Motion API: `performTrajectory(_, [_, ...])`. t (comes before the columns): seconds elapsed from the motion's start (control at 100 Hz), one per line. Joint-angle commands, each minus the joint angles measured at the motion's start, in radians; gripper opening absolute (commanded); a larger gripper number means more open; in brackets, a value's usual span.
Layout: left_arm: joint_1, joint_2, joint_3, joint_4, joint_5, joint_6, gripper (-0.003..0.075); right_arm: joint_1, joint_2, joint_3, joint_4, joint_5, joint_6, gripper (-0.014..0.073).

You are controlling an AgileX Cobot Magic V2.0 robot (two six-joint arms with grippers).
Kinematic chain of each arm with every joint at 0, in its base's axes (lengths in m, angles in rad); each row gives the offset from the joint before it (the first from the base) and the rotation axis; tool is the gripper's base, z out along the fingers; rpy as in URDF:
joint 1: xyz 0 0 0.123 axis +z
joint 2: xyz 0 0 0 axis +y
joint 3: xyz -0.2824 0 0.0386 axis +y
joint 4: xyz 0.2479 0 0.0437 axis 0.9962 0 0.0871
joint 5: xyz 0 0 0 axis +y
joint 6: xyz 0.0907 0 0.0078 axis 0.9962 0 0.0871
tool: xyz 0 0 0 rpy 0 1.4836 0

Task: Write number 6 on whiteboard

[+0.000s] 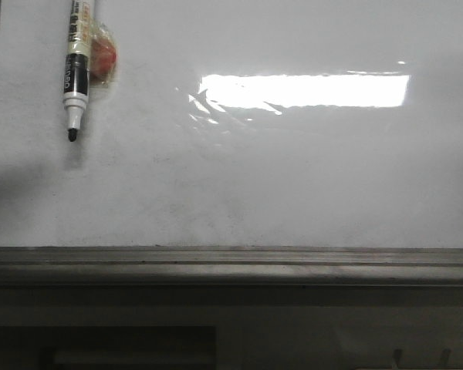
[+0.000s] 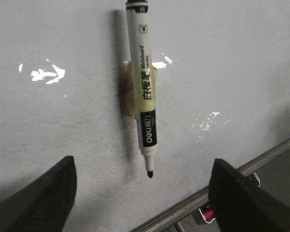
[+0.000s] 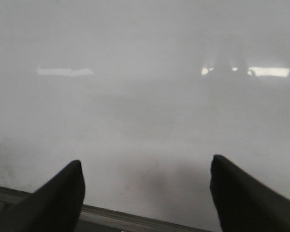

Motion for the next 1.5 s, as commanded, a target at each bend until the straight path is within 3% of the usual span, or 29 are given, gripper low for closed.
performTrajectory(0.0, [-0.009,0.055,-0.035,-0.135,-0.027,0.095,0.0512,-0.007,0.011,-0.038,0.020,-0.061,-0.011,0.0489])
performTrajectory(0.17, [-0.053,0.152,-0.035,-0.232,-0.044,0.200,0.0512,-0.007,0.011,-0.038,0.020,-0.081,-0.011,0.0489])
performTrajectory(0.48, [-0.194,0.196,-0.035,-0.236,-0.290,0.209,0.0512,-0.007,0.011,-0.038,0.020,-0.081,-0.011,0.0489])
performTrajectory(0.75, [-0.253,0.242,-0.035,-0.237,-0.409,0.209,0.0505,-0.007,0.011,-0.038,0.020,-0.083,-0.011,0.0489])
performTrajectory(1.08, [-0.254,0.297,-0.078,-0.240,-0.423,0.209,0.0258,-0.007,0.011,-0.038,0.020,-0.083,-0.011,0.0489])
performTrajectory(1.24, [-0.254,0.295,-0.078,-0.221,-0.423,0.211,-0.0025,-0.007,0.011,-0.038,0.020,-0.083,-0.011,0.0489])
performTrajectory(1.49, [-0.254,0.208,-0.080,-0.108,-0.363,0.215,-0.0020,-0.007,0.015,-0.038,0.044,-0.069,-0.014,0.0489])
